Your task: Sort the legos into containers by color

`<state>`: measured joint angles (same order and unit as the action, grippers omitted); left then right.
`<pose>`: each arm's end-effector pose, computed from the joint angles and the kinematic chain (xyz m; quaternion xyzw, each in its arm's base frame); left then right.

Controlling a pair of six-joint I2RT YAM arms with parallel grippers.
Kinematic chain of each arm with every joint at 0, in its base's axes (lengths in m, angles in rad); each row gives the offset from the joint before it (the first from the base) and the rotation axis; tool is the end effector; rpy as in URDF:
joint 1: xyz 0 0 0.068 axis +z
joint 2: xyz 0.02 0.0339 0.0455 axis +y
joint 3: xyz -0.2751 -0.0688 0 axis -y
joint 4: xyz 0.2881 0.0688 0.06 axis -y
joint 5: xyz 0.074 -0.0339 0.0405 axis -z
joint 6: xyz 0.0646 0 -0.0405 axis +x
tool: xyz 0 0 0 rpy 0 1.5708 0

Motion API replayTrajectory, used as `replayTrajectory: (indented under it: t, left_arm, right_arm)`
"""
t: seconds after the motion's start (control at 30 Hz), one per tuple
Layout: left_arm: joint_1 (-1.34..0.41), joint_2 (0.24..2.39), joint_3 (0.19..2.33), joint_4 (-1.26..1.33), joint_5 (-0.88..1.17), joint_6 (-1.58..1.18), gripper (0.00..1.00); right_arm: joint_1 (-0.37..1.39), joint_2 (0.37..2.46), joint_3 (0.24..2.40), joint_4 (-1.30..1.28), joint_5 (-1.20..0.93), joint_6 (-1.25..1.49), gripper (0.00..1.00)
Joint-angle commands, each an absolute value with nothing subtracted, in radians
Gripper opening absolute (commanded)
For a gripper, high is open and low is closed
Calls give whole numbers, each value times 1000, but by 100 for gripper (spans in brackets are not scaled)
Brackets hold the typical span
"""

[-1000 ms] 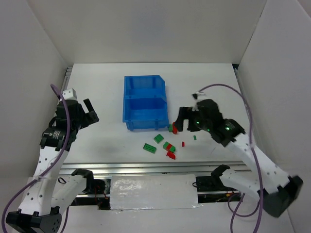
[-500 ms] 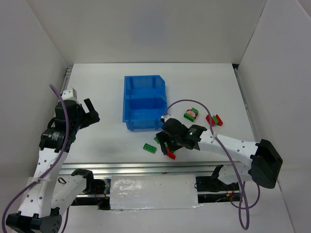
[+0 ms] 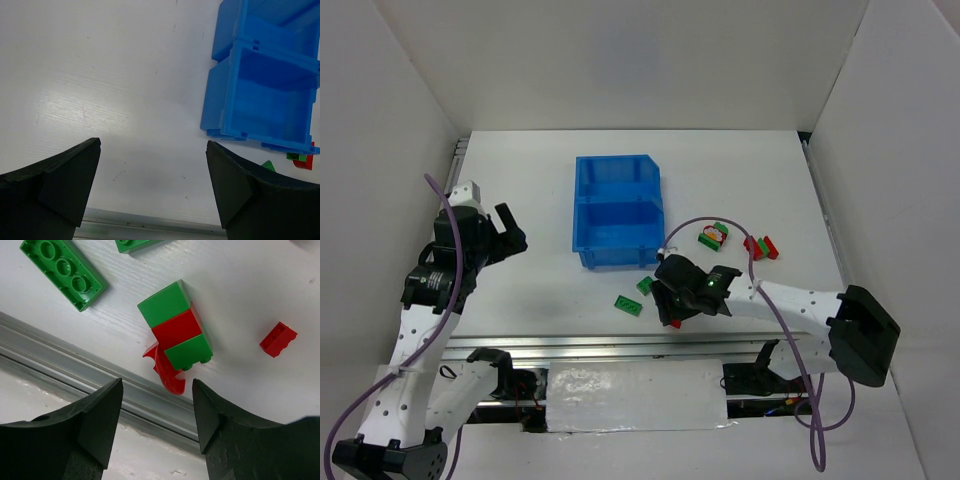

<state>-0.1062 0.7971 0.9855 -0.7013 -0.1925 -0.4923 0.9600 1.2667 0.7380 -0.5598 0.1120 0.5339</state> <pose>0.2193 -0.0110 0.3558 -0.2125 0.8341 -0.0688 0.5044 0.1669 0.2258 0.1600 -0.1919 0.9504 0.1221 0.2119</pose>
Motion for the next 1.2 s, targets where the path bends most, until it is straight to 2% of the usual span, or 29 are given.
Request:
replayTrajectory:
  t: [0.0,0.03,0.17,0.3,0.37,0.7,0.73,0.83,1.17]
  left_arm:
    - [-101,793,979,-658,-167,-460,100]
    - [-101,792,977,-658,-163,-459,100]
    - [-104,795,977,-660,-161,-459,99]
    - [-106,792,979,-657,-160,-459,99]
    - [-106,792,977,-657,-158,-457,100]
    - [-106,792,977,-657,-161,-457,100]
    - [-106,793,979,-657,-160,-457,99]
    - [-106,792,979,-658,-163,-459,99]
    - [-106,785,985,-667,-184,-465,99]
  right_arm:
    - [969,1298,727,-506,114,563,65]
    - [969,1307,729,-506,115,561,64]
    - [971,1350,741,-522,138,566,53]
    - [974,1358,742,-523,147,575,50]
    - [973,1361,744,-532,155,583,42]
    - [991,1355,749,-558,152,603,17]
    - [996,1355,750,-561,149,604,9]
    - [1009,1353,759,-577,153,609,0]
    - [1023,1227,850,-624,89,597,0]
